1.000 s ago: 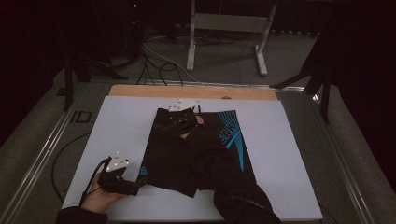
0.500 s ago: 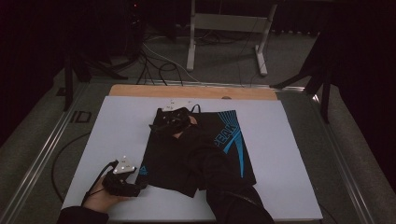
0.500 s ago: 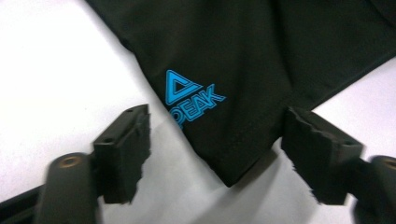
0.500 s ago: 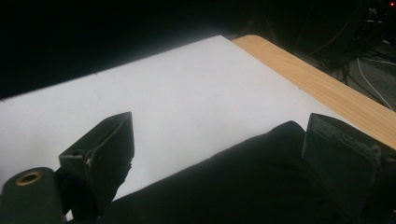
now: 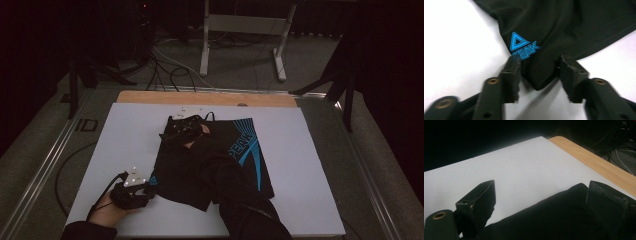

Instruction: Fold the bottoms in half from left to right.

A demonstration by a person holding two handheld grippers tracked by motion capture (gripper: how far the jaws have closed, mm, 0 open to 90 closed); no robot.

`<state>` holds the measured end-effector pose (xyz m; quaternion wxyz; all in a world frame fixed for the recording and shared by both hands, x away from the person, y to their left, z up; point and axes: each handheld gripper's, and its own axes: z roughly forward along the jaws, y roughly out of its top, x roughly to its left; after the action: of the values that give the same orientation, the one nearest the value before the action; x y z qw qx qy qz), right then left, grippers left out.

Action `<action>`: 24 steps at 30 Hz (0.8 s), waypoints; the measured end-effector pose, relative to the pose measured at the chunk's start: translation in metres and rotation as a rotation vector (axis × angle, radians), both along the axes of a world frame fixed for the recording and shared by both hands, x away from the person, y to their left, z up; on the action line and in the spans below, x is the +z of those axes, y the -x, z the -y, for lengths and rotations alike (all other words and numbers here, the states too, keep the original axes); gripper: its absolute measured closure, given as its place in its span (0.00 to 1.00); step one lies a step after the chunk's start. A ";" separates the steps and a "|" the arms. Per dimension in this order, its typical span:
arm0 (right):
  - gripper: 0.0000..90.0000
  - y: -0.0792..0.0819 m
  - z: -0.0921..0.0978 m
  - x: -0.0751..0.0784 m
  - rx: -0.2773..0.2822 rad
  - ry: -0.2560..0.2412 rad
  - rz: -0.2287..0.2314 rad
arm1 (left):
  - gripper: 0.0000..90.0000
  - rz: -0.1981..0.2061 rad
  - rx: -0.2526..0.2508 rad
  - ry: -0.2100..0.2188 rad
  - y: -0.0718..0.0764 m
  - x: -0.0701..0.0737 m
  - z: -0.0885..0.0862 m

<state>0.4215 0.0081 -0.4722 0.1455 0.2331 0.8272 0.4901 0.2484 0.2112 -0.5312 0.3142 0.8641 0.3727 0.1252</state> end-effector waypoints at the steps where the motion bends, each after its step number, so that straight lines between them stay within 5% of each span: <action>1: 0.10 0.000 -0.001 -0.001 -0.001 0.001 -0.001 | 0.75 -0.002 0.004 0.016 0.000 0.000 0.000; 4: 0.10 -0.001 -0.004 -0.002 0.005 0.003 -0.004 | 0.89 -0.007 -0.010 0.029 0.000 0.000 0.000; 8: 0.10 -0.003 -0.006 -0.002 0.005 0.004 -0.004 | 0.95 0.005 -0.026 0.038 0.002 0.003 0.002; 16: 0.12 -0.014 -0.005 0.005 -0.010 -0.007 -0.006 | 0.97 0.056 -0.056 0.077 0.010 0.010 0.009; 24: 0.12 -0.023 -0.010 0.005 -0.056 -0.003 -0.035 | 0.97 0.061 -0.052 0.088 0.011 0.012 0.008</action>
<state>0.4447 0.0180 -0.4677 0.1444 0.2650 0.8221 0.4828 0.2372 0.2033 -0.5191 0.3663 0.8546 0.3456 0.1265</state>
